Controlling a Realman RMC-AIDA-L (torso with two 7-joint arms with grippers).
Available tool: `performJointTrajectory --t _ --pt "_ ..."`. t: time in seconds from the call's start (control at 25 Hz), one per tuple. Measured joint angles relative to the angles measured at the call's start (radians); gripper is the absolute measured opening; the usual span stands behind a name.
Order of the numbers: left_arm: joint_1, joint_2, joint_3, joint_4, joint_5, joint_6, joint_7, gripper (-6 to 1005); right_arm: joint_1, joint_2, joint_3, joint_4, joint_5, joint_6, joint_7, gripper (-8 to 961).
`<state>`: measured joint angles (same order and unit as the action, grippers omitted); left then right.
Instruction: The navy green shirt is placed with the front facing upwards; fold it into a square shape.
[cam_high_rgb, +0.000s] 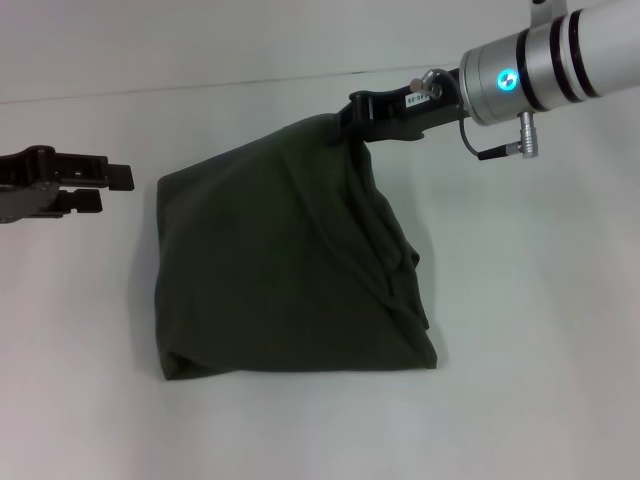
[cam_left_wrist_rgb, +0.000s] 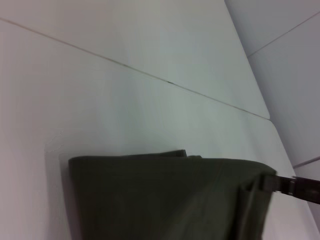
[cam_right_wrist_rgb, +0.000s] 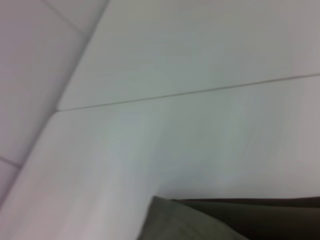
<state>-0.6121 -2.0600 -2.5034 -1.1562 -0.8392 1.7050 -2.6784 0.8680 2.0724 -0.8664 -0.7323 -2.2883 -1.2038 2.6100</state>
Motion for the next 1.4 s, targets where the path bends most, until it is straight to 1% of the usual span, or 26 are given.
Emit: performJointTrajectory --t 0.24,0.64,0.84,1.0,1.08,1.28,1.36,1.4 --pt "-0.003 0.000 0.000 0.006 0.000 -0.001 0.003 627 0.003 -0.002 -0.024 0.070 -0.008 0.102 -0.018 103" --pt "-0.001 -0.005 0.000 0.022 0.000 -0.009 0.005 627 0.003 -0.005 -0.039 0.080 -0.009 0.141 -0.048 109" --pt "-0.001 -0.005 0.000 0.023 0.000 -0.009 0.005 627 0.013 -0.021 -0.062 0.120 -0.010 0.152 -0.045 112" --pt "0.000 -0.006 0.000 0.023 0.000 -0.010 0.006 628 0.008 -0.029 -0.063 0.118 -0.010 0.153 -0.041 263" --pt "0.001 -0.006 0.000 0.023 0.000 -0.010 0.006 628 0.004 -0.040 -0.059 0.114 -0.010 0.147 -0.039 339" --pt "0.001 -0.006 0.000 0.023 0.000 -0.009 0.006 628 0.002 -0.085 -0.055 0.091 -0.008 0.106 -0.004 371" --pt "0.000 -0.006 0.001 0.023 -0.005 -0.005 0.005 628 -0.004 -0.100 -0.053 0.059 -0.006 0.081 0.010 371" --pt "-0.002 -0.006 0.007 0.025 -0.025 0.001 0.005 628 -0.007 -0.103 -0.050 0.047 -0.005 0.074 0.013 371"
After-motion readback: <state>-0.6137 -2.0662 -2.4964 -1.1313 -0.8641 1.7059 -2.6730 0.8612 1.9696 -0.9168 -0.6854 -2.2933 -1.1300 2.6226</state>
